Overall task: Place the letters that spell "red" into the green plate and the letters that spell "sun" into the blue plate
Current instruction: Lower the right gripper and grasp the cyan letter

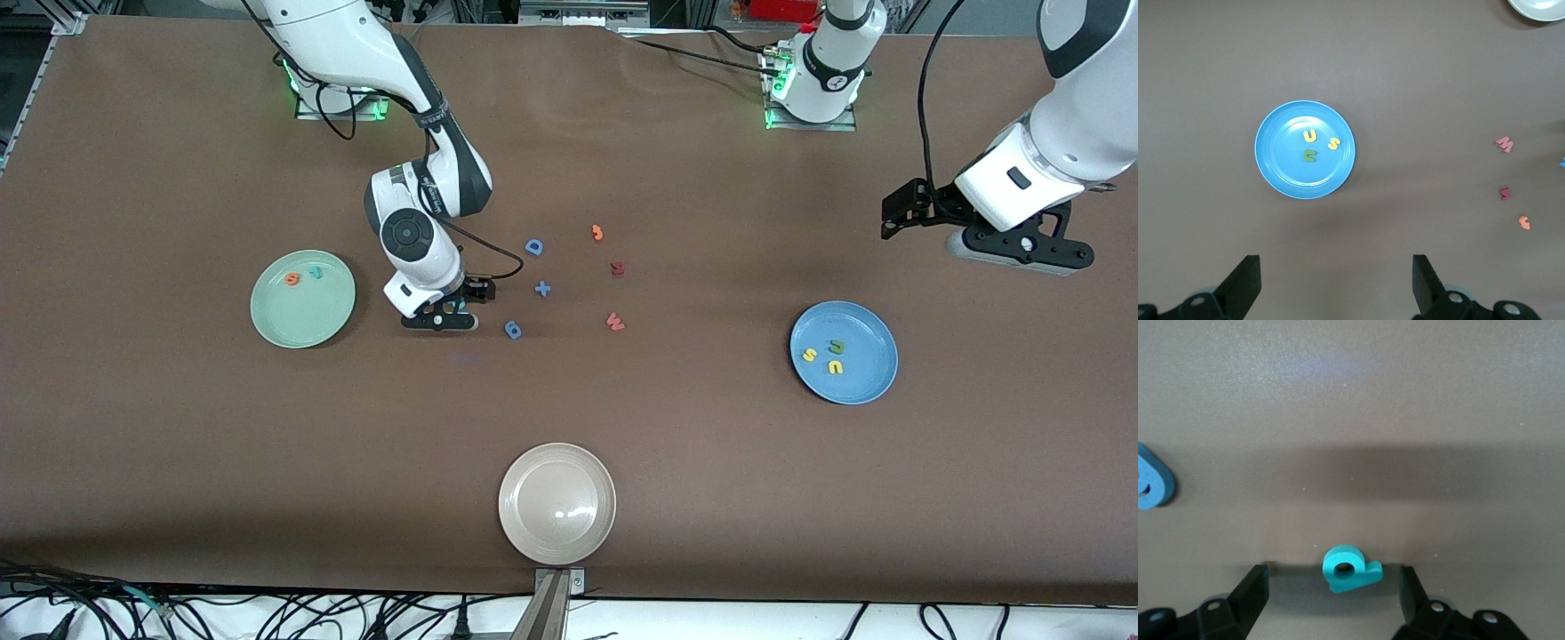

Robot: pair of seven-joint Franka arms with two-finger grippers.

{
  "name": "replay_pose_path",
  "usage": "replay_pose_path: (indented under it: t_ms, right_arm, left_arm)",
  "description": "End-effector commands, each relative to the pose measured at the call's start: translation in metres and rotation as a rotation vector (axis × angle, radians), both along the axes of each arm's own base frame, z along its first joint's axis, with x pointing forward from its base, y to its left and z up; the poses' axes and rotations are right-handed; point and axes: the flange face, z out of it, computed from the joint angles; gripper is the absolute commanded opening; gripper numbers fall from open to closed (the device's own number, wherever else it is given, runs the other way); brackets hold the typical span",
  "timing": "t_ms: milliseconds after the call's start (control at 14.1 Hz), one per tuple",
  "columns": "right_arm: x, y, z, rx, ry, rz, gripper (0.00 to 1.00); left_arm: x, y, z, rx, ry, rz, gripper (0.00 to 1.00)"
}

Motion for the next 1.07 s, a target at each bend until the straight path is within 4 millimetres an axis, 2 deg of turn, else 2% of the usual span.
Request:
replay_pose_path:
  t_ms: [0, 213, 284, 568, 995]
  right_arm:
    - [0.002, -0.002, 0.007, 0.02, -0.004, -0.011, 0.75]
    - [0.005, -0.008, 0.007, 0.017, -0.004, -0.016, 0.59]
    - [0.006, -0.008, 0.008, 0.017, -0.006, -0.017, 0.57]
    - [0.01, -0.015, 0.01, 0.013, -0.014, -0.027, 0.56]
    - [0.009, -0.014, 0.009, 0.011, -0.01, -0.042, 0.54]
  left_arm:
    - [0.003, -0.001, 0.005, -0.006, -0.007, -0.02, 1.0]
    - [0.003, -0.001, 0.005, -0.006, -0.007, -0.02, 1.0]
    - [0.003, -0.001, 0.005, -0.006, -0.007, -0.02, 1.0]
    - [0.003, -0.001, 0.005, -0.006, -0.007, -0.02, 1.0]
    - [0.003, -0.001, 0.005, -0.006, -0.007, -0.02, 1.0]
